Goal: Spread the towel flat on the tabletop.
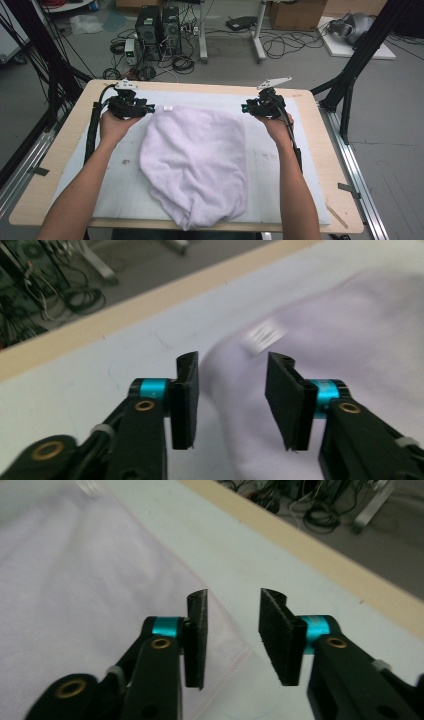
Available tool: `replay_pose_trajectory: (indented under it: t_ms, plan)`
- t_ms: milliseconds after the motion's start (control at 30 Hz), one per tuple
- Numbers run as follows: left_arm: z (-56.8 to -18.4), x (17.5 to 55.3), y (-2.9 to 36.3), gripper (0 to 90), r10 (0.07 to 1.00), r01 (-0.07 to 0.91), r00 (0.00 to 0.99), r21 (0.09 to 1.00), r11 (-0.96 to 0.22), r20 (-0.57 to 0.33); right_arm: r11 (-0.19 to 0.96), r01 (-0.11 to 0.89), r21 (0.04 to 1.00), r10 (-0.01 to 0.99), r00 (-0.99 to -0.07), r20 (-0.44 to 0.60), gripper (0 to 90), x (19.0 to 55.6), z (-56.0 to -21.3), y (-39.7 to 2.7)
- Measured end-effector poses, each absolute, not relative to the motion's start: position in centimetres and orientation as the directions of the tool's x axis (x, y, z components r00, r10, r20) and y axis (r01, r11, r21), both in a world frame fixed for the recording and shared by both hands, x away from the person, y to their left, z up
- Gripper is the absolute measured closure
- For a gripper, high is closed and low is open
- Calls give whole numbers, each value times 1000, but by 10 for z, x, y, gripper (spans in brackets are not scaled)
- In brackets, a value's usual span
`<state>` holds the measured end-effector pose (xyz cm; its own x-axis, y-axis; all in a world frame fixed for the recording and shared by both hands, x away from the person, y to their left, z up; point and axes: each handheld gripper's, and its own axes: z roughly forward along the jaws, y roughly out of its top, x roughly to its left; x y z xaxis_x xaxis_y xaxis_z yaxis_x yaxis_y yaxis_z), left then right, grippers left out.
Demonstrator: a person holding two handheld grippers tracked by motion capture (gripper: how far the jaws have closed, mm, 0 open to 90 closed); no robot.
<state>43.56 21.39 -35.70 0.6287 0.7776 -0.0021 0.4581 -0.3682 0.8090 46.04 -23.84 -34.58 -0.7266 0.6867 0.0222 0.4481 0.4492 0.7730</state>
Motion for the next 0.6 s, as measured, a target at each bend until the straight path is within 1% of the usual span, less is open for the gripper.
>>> replay_pose_trajectory:
  t_ms: [33,67,133,200,233,300,367,433,600]
  plan:
    - [-362,433,215,557,772,457,635,809,-371,-5,473,470,746,678,-734,33,593,460,-351,-237]
    - [-366,430,217,557,768,464,640,807,-365,-21,496,468,731,669,-743,21,594,457,-357,-235]
    - [-373,422,220,552,756,460,654,807,-371,-25,509,431,745,654,-757,-8,599,445,-366,-234]
    - [-379,413,223,552,741,454,671,806,-379,-29,491,433,756,643,-765,20,594,434,-373,-235]
    - [-382,408,223,552,736,453,676,807,-379,-33,498,426,756,637,-771,14,589,427,-375,-235]
    - [-385,397,225,549,718,441,696,810,-387,-36,475,419,774,627,-778,36,588,413,-378,-236]
    - [-389,386,225,545,698,430,715,813,-393,-41,483,395,781,606,-795,27,581,399,-380,-235]
    - [-393,375,224,534,679,419,733,811,-409,-37,474,378,795,578,-815,42,576,385,-382,-234]
    - [-399,348,223,501,632,396,773,812,-429,-44,491,326,808,504,-863,42,547,349,-387,-226]
